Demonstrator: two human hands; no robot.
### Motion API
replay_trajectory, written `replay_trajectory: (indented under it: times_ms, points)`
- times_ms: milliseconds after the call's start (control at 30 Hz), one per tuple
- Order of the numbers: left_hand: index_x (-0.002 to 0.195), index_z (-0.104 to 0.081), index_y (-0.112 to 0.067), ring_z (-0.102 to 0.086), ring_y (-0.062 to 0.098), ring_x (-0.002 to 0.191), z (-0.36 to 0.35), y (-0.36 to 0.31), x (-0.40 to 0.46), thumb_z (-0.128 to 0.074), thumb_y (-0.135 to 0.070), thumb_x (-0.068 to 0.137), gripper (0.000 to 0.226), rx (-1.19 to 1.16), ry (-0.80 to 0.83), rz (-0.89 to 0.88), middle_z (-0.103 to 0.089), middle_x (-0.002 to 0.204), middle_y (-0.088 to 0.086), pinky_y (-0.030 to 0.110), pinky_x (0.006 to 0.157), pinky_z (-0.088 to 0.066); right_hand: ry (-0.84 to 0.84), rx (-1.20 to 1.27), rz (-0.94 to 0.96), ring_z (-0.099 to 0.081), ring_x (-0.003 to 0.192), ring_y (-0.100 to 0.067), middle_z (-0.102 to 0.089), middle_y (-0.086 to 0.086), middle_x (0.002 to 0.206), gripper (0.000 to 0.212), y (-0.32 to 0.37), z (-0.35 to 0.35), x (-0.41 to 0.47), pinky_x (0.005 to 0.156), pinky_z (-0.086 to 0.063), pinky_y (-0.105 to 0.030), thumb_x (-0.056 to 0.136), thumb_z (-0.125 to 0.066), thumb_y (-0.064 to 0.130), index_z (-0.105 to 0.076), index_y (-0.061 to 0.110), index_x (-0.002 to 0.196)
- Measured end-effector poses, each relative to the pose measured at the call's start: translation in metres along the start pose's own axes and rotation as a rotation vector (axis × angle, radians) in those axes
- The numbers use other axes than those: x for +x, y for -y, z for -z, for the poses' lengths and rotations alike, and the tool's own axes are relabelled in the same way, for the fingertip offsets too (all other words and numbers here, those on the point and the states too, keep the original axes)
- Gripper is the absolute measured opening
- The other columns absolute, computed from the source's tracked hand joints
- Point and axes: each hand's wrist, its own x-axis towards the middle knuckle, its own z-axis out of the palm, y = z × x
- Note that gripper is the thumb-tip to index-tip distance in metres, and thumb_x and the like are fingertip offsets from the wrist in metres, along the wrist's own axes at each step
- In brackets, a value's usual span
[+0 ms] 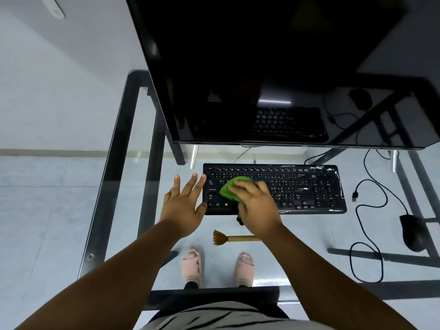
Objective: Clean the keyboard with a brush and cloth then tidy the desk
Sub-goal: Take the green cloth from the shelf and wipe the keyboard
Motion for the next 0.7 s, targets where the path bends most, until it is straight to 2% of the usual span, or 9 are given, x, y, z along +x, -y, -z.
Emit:
replay_trajectory:
  times_ms: [67,133,200,333,500,567,700]
  points:
    - [0.151,0.011,-0.038,0.015,0.033,0.147,0.0,-0.004,-0.001,-0.031,-0.045,0.099,0.067,0.009,0.0,0.008,0.008,0.161,-0.01,0.05,0.118,-0.009,-0.083,0.003,-0.207,-0.046,0.107,-0.027,-0.058,0.001,0.132,0.049,-0.009,0.004,0.005,0.093,-0.049,-0.036,0.082,-0.059,0.004,-0.062,0.018,0.129]
    - [0.151,0.012,-0.037,0.016,0.035,0.146,-0.001,-0.004,-0.001,-0.029,-0.044,0.099,0.067,0.015,0.004,0.013,0.008,0.161,-0.011,0.05,0.118,-0.008,-0.111,0.023,-0.316,-0.044,0.109,-0.029,-0.057,-0.001,0.134,0.048,-0.011,0.005,0.014,0.096,-0.047,-0.037,0.084,-0.057,0.003,-0.061,0.015,0.13]
    - [0.151,0.013,-0.036,0.016,0.036,0.146,-0.003,-0.004,0.0,-0.026,-0.045,0.099,0.066,0.032,0.004,0.012,0.008,0.161,-0.013,0.049,0.118,-0.009,-0.067,0.015,-0.274,-0.043,0.112,-0.029,-0.055,-0.001,0.135,0.049,-0.002,0.006,0.029,0.098,-0.045,-0.036,0.084,-0.056,0.003,-0.06,0.016,0.131]
    - [0.152,0.013,-0.032,0.019,0.031,0.146,-0.006,-0.001,0.001,-0.025,-0.048,0.098,0.068,0.01,0.005,0.022,0.008,0.161,-0.014,0.045,0.118,-0.007,0.079,0.019,-0.067,-0.04,0.115,-0.026,-0.051,0.007,0.137,0.055,0.025,0.003,0.051,0.097,-0.046,-0.033,0.085,-0.052,-0.001,-0.056,0.024,0.134]
    - [0.153,0.008,-0.03,0.023,0.024,0.145,-0.003,0.008,0.001,-0.025,-0.053,0.099,0.068,0.04,0.05,-0.011,0.016,0.159,-0.013,0.04,0.119,-0.004,0.034,-0.023,-0.327,-0.036,0.115,-0.027,-0.051,0.004,0.136,0.053,0.017,0.001,0.064,0.097,-0.044,-0.031,0.086,-0.05,0.002,-0.055,0.021,0.135]
    - [0.153,0.008,-0.029,0.024,0.024,0.144,-0.002,0.01,0.001,-0.023,-0.053,0.099,0.067,0.06,0.067,-0.018,0.019,0.158,-0.013,0.04,0.119,-0.004,0.066,-0.018,-0.292,-0.035,0.116,-0.026,-0.049,0.005,0.137,0.058,0.025,0.001,0.074,0.098,-0.043,-0.031,0.084,-0.051,0.0,-0.052,0.022,0.137]
    - [0.153,0.009,-0.03,0.025,0.023,0.144,-0.002,0.01,0.002,-0.022,-0.054,0.099,0.067,0.054,0.088,-0.016,0.021,0.157,-0.013,0.041,0.119,-0.003,0.147,0.029,-0.1,-0.036,0.112,-0.023,-0.05,0.01,0.134,0.06,0.035,0.003,0.077,0.1,-0.04,-0.029,0.084,-0.048,-0.005,-0.054,0.025,0.136]
